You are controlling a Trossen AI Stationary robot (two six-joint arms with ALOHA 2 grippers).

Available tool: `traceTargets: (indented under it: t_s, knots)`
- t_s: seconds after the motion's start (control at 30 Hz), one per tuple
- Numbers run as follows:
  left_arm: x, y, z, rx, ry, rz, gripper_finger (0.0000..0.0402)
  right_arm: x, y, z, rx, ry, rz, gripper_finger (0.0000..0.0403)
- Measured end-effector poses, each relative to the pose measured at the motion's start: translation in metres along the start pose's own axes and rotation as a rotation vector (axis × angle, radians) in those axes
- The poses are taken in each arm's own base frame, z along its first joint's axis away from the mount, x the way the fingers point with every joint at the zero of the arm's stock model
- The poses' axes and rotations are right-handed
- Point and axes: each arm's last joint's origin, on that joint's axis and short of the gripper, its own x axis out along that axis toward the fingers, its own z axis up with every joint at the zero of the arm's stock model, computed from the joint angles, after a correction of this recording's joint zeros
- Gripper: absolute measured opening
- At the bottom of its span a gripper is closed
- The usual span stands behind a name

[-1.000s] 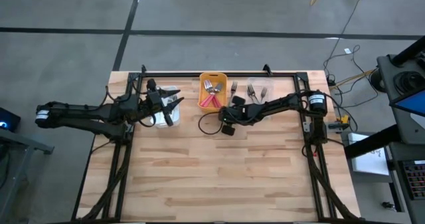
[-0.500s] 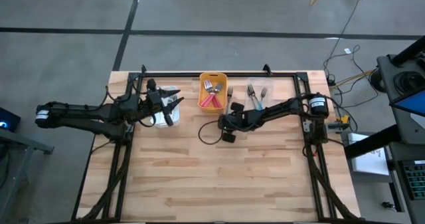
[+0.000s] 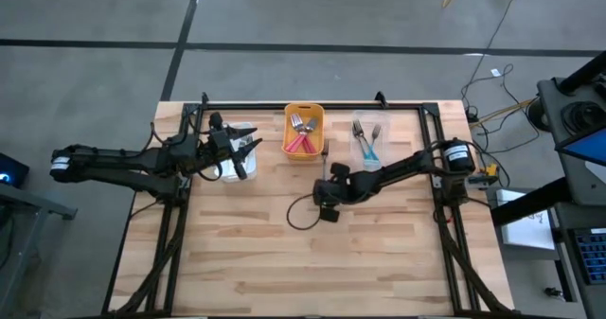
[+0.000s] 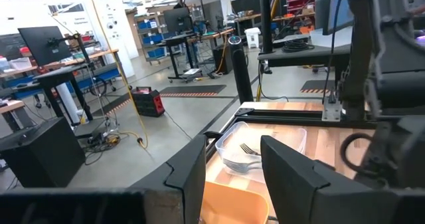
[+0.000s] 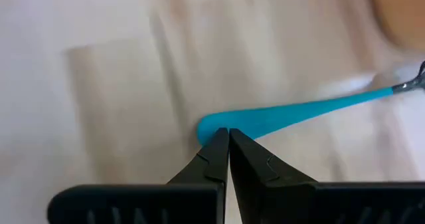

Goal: Sort silverware by color (type)
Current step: Put the blue fork into the transparent bin

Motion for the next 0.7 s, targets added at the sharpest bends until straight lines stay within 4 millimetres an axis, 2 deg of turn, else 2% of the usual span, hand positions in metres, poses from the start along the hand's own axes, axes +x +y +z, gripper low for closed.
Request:
traceTargets:
  t_s: [0.4,0.7]
  knots:
    - [0.000,0.000,0.000,0.004,0.000,0.000,0.0125,-0.027,0.033,-0.021,0.062,0.157,0.167,0.0009]
    - [0.000,0.000,0.000,0.004,0.000,0.000,0.0125,-0.054,0.052,-0.040,0.114,0.261,0.205,0.0009]
